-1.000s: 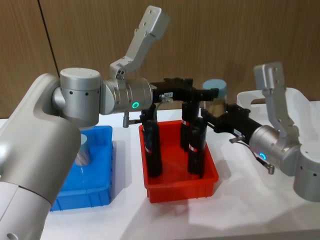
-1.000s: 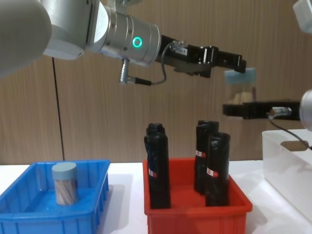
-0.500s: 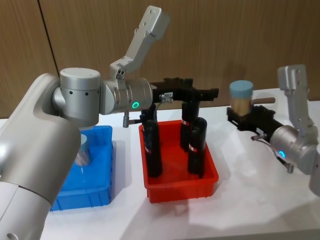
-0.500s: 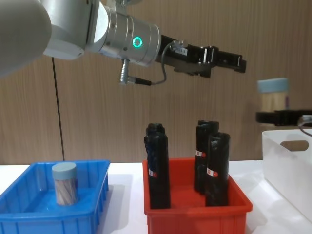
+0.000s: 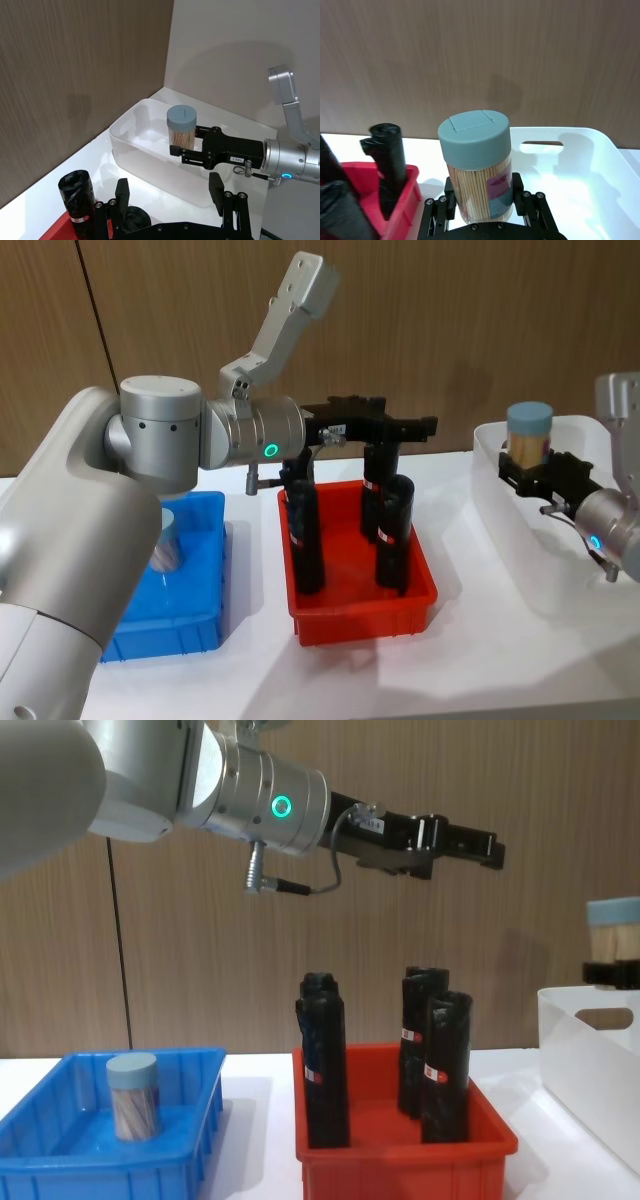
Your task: Pick the cotton swabs from the blue box and place them into the white box.
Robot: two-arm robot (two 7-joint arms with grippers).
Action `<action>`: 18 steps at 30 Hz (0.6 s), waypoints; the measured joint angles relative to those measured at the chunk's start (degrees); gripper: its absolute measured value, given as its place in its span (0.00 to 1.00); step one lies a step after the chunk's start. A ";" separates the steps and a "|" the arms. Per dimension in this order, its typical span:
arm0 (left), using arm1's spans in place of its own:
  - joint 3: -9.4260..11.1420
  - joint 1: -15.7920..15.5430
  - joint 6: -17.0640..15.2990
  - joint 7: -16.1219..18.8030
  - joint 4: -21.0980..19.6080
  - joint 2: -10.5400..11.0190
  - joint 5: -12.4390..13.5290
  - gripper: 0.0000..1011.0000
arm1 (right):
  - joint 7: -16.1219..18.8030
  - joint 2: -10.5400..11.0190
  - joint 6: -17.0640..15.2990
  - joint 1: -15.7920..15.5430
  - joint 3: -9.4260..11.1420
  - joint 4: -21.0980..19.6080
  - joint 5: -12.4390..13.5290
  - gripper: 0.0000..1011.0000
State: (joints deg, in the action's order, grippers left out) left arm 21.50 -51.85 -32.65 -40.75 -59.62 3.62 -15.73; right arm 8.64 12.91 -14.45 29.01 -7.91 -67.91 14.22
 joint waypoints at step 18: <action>0.00 0.00 0.00 0.00 0.00 0.00 0.00 0.99 | -0.82 0.14 1.76 2.58 0.85 6.99 -0.76 0.82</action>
State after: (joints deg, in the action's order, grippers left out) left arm 21.50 -51.86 -32.65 -40.74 -59.62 3.62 -15.72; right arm 7.82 13.05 -12.69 31.59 -7.05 -60.92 13.46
